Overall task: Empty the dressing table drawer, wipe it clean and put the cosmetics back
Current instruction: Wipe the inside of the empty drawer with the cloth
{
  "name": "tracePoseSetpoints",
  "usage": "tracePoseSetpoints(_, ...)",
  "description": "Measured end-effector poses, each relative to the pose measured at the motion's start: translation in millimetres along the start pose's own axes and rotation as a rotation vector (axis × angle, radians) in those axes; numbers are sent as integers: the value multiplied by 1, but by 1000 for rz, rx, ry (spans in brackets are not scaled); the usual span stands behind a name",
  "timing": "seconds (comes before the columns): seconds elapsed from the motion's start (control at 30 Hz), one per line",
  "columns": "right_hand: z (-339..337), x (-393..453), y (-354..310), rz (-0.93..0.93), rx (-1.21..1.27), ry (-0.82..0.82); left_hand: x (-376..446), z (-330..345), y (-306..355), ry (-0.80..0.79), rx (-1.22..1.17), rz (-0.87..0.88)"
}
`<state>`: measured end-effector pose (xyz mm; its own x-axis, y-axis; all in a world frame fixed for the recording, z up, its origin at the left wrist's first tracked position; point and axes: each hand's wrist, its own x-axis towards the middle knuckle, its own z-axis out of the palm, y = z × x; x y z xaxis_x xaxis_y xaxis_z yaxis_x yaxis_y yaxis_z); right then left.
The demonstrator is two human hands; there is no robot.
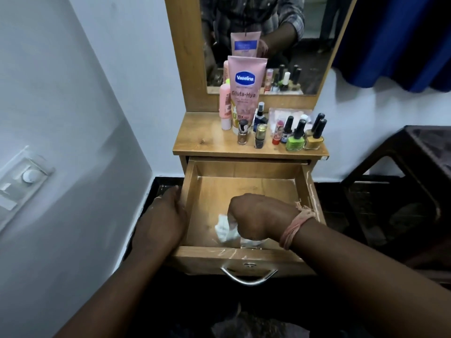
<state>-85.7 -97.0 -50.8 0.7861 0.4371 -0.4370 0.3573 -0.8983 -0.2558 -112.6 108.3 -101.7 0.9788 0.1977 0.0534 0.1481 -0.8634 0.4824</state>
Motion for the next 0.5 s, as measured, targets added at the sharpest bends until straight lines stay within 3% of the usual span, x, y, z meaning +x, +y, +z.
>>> tracePoseSetpoints(0.13,15,19,39,249,-104,258,2,3,-4,-13,68,105)
tracePoseSetpoints(0.23,20,32,52,410,-144,245,3,3,-2,-59,122,146)
tracePoseSetpoints(0.33,32,45,39,315,-293,240,4,3,1,-69,182,167)
tracePoseSetpoints(0.4,49,52,18,145,-315,289,4,2,5,-59,209,186)
tracePoseSetpoints(0.5,46,38,-7,3,-193,133,4,-3,9,-15,209,208)
